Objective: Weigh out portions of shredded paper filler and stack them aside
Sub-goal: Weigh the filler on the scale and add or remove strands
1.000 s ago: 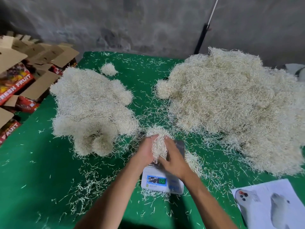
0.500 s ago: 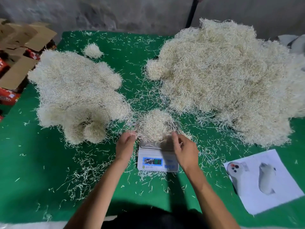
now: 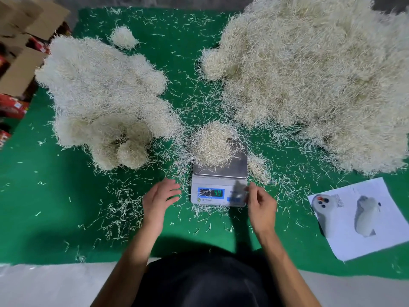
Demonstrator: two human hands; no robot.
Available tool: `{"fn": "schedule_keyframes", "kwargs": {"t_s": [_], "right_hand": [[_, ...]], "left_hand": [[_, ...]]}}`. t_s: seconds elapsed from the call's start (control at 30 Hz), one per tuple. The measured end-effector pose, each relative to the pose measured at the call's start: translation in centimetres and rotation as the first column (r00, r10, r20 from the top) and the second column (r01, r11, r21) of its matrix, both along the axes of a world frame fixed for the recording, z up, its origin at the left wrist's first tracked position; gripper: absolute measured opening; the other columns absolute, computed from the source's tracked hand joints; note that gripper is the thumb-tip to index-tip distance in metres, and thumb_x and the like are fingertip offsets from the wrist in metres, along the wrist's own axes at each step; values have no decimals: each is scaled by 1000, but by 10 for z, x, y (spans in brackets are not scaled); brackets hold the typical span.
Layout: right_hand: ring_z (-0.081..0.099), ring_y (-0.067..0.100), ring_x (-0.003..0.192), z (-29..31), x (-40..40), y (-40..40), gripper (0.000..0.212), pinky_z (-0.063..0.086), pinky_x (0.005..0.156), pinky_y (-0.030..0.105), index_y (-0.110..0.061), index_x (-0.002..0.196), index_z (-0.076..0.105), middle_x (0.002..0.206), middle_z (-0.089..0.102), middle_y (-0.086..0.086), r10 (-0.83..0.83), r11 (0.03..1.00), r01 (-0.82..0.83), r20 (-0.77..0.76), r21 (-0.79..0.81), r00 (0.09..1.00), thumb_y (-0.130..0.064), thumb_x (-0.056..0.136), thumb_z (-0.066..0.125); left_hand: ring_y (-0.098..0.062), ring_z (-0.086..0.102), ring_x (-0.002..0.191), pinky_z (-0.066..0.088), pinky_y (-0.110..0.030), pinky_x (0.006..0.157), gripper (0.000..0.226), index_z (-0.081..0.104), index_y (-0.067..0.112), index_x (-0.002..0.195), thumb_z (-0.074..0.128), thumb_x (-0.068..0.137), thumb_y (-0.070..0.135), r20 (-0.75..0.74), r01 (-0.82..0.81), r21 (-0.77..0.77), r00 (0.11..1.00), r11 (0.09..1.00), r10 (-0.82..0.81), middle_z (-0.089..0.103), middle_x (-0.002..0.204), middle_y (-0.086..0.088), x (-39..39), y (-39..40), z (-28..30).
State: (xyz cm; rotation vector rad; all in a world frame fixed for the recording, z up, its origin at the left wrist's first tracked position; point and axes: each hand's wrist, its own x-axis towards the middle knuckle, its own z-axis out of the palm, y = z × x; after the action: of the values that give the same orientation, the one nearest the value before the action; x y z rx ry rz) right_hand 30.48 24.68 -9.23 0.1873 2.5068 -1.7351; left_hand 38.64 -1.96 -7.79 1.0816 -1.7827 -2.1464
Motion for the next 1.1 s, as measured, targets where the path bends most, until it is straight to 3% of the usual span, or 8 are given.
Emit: {"fn": "schedule_keyframes", "kwargs": {"t_s": [0.23, 0.57, 0.7, 0.77, 0.83, 0.93, 1.03, 1.1], "right_hand": [[45, 4, 51, -8, -3, 8, 41, 35, 47, 20, -18, 83, 73, 61, 63, -10, -18, 998, 18, 0, -56, 1000, -38, 109, 49], [50, 8, 53, -6, -1, 5, 46, 40, 50, 31, -21, 80, 72, 66, 69, -1, -42, 998, 41, -17, -44, 999, -52, 105, 49], [65, 12, 81, 27, -38, -20, 58, 60, 70, 35, -24, 115, 65, 105, 70, -3, 66, 992, -49, -154, 114, 986, -75, 94, 48], [59, 13, 116, 43, -74, -47, 87, 56, 98, 40, -18, 143, 47, 138, 56, 1, 133, 935, -46, -229, 351, 964, -84, 86, 52], [32, 27, 151, 58, -107, -85, 122, 29, 122, 50, -14, 162, 17, 167, 25, 14, 239, 818, -96, -183, 567, 954, -98, 76, 42], [0, 35, 155, 61, -135, -139, 128, -2, 117, 57, -31, 162, -15, 170, -18, 11, 435, 596, -348, 73, 724, 897, -105, 68, 31], [12, 45, 155, 36, -131, -152, 98, 11, 123, 63, -27, 162, 11, 171, 5, 16, 536, 369, -498, 257, 785, 804, -75, 89, 55], [33, 42, 148, 25, -116, -142, 79, 29, 123, 59, -23, 155, 30, 162, 29, 16, 551, 482, -509, 204, 713, 809, -54, 92, 67]], "left_hand": [[-27, 74, 101, 61, -33, 79, 56, 63, 9, 123, 55, 93, 55, -5, -61, 46, 998, 997, 62, 76, 110, -10, 0, -6, 2], [-28, 73, 103, 58, -43, 89, 43, 63, 11, 126, 55, 100, 45, 9, -38, 87, 999, 995, 38, 75, 112, -9, -2, 0, 1], [-25, 74, 102, 60, -38, 83, 41, 63, 17, 127, 60, 98, 46, 24, -59, 91, 998, 994, 57, 75, 113, -2, -4, 0, 0], [-23, 74, 101, 61, -34, 79, 41, 61, 18, 129, 61, 98, 45, 28, -64, 91, 998, 994, 62, 75, 113, 1, -5, 0, 0], [-22, 74, 101, 62, -32, 77, 39, 62, 19, 129, 61, 98, 43, 30, -69, 99, 997, 993, 66, 75, 114, 2, -5, 1, 0], [-23, 74, 101, 62, -34, 79, 37, 63, 18, 127, 60, 99, 42, 37, -70, 101, 997, 992, 66, 74, 116, 1, -4, 2, -1], [-22, 74, 101, 62, -34, 80, 37, 63, 19, 127, 60, 99, 42, 30, -57, 106, 998, 993, 54, 73, 117, 1, -3, 1, -1], [-22, 74, 100, 62, -32, 78, 34, 63, 21, 125, 60, 98, 41, 23, -55, 116, 998, 992, 52, 73, 117, 1, -5, -1, 0]]}}
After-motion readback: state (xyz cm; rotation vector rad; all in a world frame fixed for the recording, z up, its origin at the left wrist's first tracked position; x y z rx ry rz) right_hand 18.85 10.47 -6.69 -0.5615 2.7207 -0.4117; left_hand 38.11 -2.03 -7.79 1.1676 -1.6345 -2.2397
